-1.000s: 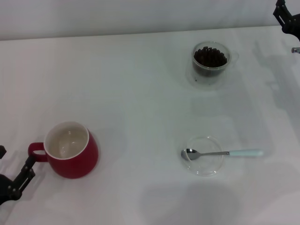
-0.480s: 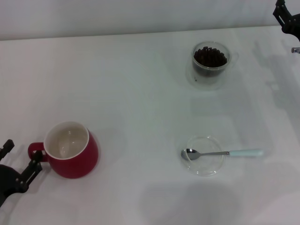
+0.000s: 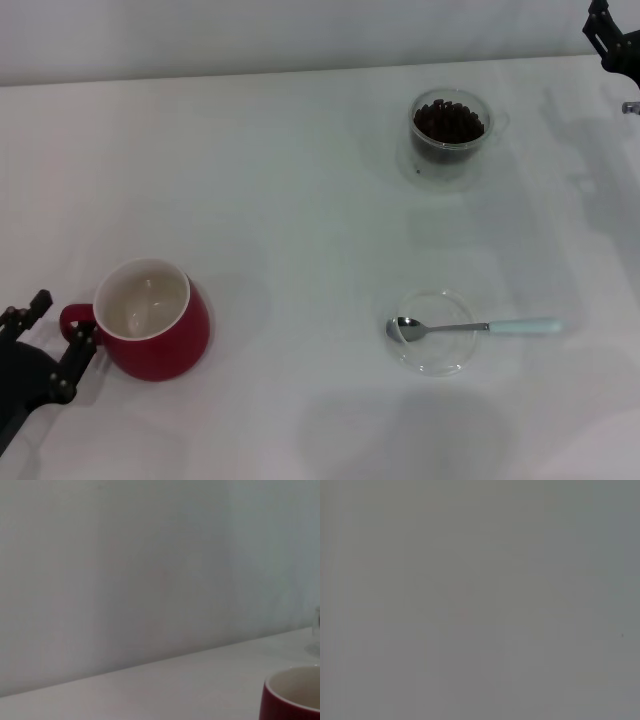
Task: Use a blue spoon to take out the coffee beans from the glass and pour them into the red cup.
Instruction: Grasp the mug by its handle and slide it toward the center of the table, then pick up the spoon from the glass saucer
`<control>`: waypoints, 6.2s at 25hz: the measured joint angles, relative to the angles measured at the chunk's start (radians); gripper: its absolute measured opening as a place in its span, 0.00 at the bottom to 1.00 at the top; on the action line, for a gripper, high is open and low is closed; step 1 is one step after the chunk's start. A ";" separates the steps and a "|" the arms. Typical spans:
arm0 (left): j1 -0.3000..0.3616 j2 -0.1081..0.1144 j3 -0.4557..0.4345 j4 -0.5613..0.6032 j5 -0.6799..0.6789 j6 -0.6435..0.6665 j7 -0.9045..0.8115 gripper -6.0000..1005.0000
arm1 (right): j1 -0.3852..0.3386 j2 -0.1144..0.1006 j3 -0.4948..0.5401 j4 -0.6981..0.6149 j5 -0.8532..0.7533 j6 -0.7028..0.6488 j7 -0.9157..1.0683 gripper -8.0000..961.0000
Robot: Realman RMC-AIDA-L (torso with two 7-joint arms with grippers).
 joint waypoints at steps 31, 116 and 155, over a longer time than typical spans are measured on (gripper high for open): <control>-0.003 -0.003 0.000 0.056 -0.002 -0.024 0.083 0.17 | -0.001 0.000 0.000 -0.002 0.000 -0.002 0.000 0.91; -0.004 -0.002 0.087 0.220 -0.009 -0.142 0.271 0.52 | -0.017 -0.003 -0.012 -0.002 -0.003 -0.054 0.026 0.91; 0.115 -0.001 0.082 0.158 -0.572 0.132 -0.153 0.53 | -0.089 -0.009 -0.005 0.011 -0.014 -0.067 0.116 0.91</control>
